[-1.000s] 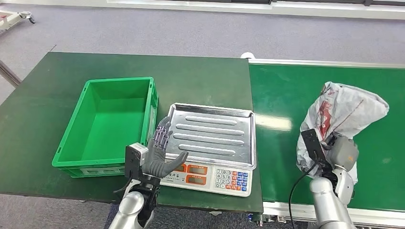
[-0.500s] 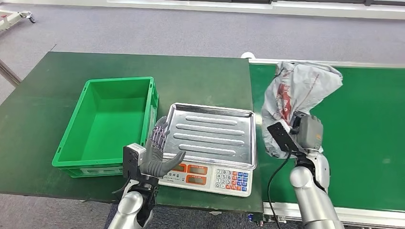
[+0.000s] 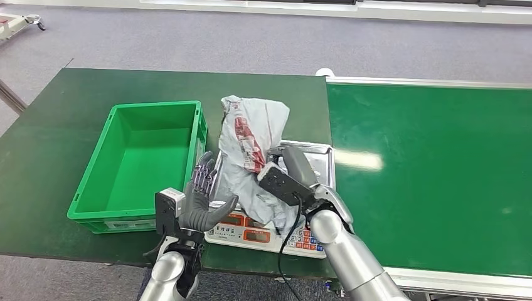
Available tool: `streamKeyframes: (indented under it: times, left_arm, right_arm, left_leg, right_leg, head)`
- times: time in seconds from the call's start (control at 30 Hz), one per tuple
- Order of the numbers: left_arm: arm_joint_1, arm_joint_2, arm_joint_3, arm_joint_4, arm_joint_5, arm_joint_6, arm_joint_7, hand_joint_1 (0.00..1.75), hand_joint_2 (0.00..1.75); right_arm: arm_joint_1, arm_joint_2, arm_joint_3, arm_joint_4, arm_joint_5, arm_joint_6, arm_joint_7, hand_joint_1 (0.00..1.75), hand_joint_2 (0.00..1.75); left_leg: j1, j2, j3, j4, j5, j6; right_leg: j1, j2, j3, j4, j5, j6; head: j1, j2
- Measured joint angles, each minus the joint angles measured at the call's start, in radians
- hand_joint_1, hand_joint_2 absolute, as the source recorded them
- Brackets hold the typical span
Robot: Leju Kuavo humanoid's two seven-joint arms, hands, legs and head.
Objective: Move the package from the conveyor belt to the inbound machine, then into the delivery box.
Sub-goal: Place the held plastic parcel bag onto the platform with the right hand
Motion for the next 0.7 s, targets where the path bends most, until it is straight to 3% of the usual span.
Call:
streamKeyframes:
  times: [0.07,0.2,0.43,0.63,0.7]
  left_arm:
    - [-0.004,0.000,0.003,0.000,0.000,0.000,0.002,0.00,1.75]
    - [-0.008,0.000,0.009,0.000,0.000,0.000,0.004,0.00,1.75]
    - [-0.003,-0.002,0.013,-0.015,-0.022,0.017,0.013,0.00,1.75]
    - [0.027,-0.002,0.015,-0.059,-0.071,0.059,0.008,0.00,1.75]
    - [0.036,-0.001,0.016,-0.071,-0.079,0.066,0.006,0.87,1.75]
  right_arm:
    - [-0.030,0.011,0.022,0.013,-0.038,0.026,0.000,1.75,1.75]
    - [-0.064,0.023,0.049,0.030,-0.052,0.035,0.001,0.00,1.75]
    - [-0.064,0.022,0.054,0.038,-0.101,-0.003,-0.005,0.00,1.75]
    - [0.011,-0.007,-0.002,0.034,-0.205,-0.017,-0.064,0.00,1.75]
    - [0.036,-0.018,-0.027,0.031,-0.227,-0.015,-0.079,0.00,1.75]
  left_leg:
    - [0.000,0.000,0.000,0.000,0.000,0.000]
    - [0.000,-0.001,0.000,0.000,0.000,0.000]
    - [0.000,-0.001,0.000,0.000,0.000,0.000]
    - [0.000,-0.001,0.000,0.000,0.000,0.000]
    - [0.000,-0.001,-0.001,0.000,0.000,0.000]
  right_leg:
    - [0.000,0.000,0.000,0.000,0.000,0.000]
    - [0.000,-0.001,0.000,0.000,0.000,0.000]
    - [0.000,0.000,-0.001,0.000,0.000,-0.001]
    - [0.000,-0.001,-0.001,0.000,0.000,-0.001]
    - [0.000,-0.001,-0.001,0.000,0.000,0.000]
  head:
    - [0.000,0.000]
    - [0.000,0.000]
    - [0.000,0.000]
    - [0.000,0.000]
    - [0.000,0.000]
